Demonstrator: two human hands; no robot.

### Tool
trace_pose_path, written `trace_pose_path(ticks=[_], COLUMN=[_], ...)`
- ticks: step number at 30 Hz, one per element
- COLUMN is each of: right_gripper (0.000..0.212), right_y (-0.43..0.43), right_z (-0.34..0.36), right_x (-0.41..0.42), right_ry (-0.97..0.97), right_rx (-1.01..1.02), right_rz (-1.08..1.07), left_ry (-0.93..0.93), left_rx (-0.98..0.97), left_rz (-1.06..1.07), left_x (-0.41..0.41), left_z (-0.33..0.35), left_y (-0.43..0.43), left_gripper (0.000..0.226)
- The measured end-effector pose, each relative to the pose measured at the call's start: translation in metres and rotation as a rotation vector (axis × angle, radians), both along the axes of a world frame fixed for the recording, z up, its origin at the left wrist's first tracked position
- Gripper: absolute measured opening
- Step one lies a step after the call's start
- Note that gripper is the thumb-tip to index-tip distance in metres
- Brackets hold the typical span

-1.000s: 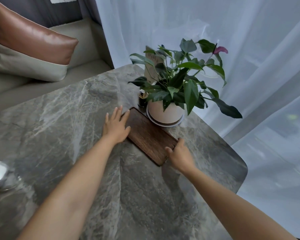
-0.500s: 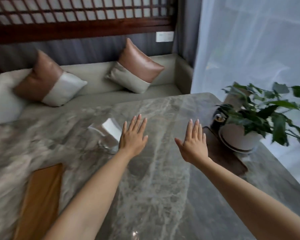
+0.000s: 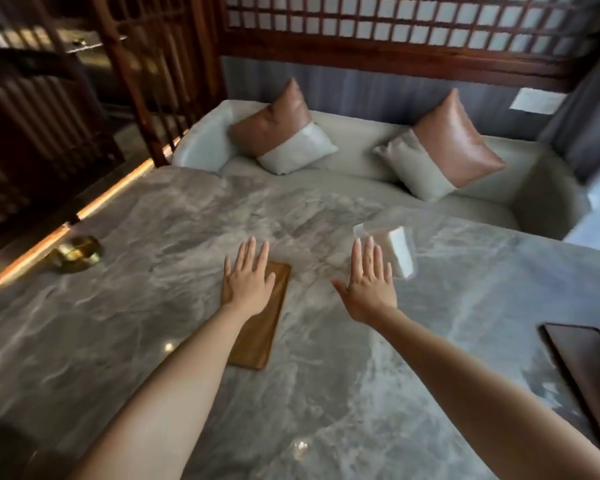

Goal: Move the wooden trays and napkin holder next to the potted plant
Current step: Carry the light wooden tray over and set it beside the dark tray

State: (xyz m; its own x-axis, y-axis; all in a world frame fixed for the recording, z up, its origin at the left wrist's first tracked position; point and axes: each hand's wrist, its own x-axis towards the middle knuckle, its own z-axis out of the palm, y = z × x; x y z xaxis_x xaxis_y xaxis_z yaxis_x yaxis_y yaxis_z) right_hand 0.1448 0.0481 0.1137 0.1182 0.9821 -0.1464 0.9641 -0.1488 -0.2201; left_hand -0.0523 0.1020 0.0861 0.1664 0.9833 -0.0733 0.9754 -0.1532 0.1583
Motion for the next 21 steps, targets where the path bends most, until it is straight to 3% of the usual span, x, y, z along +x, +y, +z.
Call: trace_pose_path(ticks=[9,21], right_gripper=[0.078,0.074], right_y=[0.018,0.052], right_z=[-0.032,-0.055], right_x=[-0.079,-0.094], right_ry=[-0.02,-0.017], right_rx=[-0.139,-0.271], right_rz=[0.163,0.091], left_ry=[-0.006,-0.174], left_rx=[-0.181,-0.325], left_rz=[0.255,0.439], left_x=[-0.088,-0.106], left_z=[-0.047,-0.065], left_y=[-0.047,-0.065], left_gripper=[0.063,0.053])
